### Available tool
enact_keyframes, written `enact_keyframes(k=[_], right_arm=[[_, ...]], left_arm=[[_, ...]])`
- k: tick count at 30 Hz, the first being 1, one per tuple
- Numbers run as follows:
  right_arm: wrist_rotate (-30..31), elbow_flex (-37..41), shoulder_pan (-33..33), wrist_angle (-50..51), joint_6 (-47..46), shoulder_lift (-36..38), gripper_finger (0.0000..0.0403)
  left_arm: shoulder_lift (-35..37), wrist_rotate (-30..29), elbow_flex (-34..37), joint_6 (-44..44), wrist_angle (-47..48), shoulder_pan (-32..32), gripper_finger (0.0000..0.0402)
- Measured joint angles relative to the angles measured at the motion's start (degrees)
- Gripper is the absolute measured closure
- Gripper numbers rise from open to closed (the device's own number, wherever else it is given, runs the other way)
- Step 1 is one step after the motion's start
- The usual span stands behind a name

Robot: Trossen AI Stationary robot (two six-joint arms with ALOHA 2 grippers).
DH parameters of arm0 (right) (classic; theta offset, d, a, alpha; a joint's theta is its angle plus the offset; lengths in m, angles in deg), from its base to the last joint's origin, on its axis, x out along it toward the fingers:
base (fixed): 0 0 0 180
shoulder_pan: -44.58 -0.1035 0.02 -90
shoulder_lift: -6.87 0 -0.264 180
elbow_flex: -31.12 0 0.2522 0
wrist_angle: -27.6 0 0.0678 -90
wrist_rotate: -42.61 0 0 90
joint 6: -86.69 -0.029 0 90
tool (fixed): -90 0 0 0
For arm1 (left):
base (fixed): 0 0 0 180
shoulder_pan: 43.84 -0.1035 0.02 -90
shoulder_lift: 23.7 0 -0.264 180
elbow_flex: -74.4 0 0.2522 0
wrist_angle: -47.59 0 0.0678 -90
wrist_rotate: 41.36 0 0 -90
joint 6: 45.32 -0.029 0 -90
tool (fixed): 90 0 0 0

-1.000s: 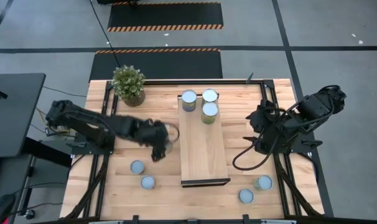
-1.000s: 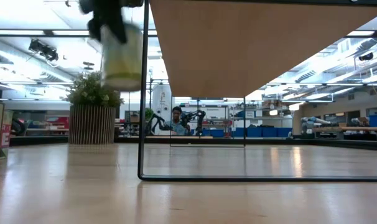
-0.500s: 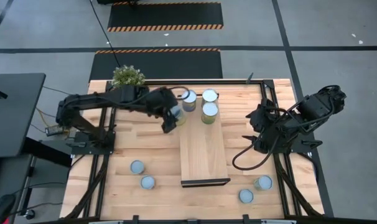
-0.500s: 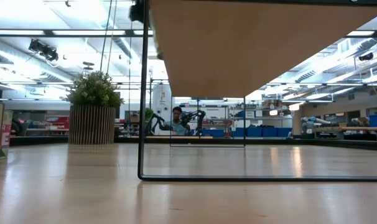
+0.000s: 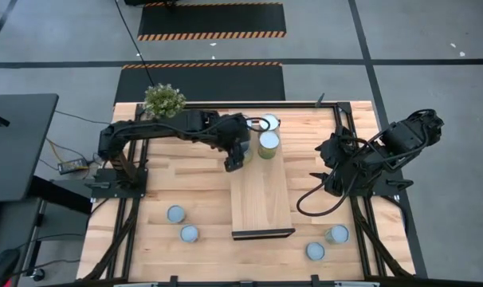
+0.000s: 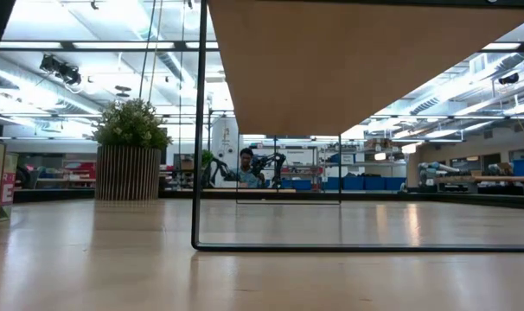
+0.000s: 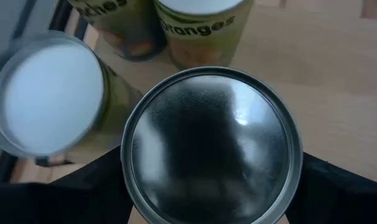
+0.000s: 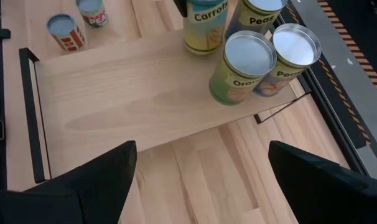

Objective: Pick and place cans onto a shelf
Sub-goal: Put the canned carrots on the shelf

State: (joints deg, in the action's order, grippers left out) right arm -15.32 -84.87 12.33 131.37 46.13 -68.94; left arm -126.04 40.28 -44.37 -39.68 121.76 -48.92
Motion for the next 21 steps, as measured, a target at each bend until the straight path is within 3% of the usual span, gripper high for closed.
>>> enact_keyframes(k=[21], right_arm=[[-0.22,0.00,0.00,0.00,1.51,0.00,0.0030]], left_arm=[[-0.09,0.28,0.82,-3.81,-2.18,0.46,0.0086]])
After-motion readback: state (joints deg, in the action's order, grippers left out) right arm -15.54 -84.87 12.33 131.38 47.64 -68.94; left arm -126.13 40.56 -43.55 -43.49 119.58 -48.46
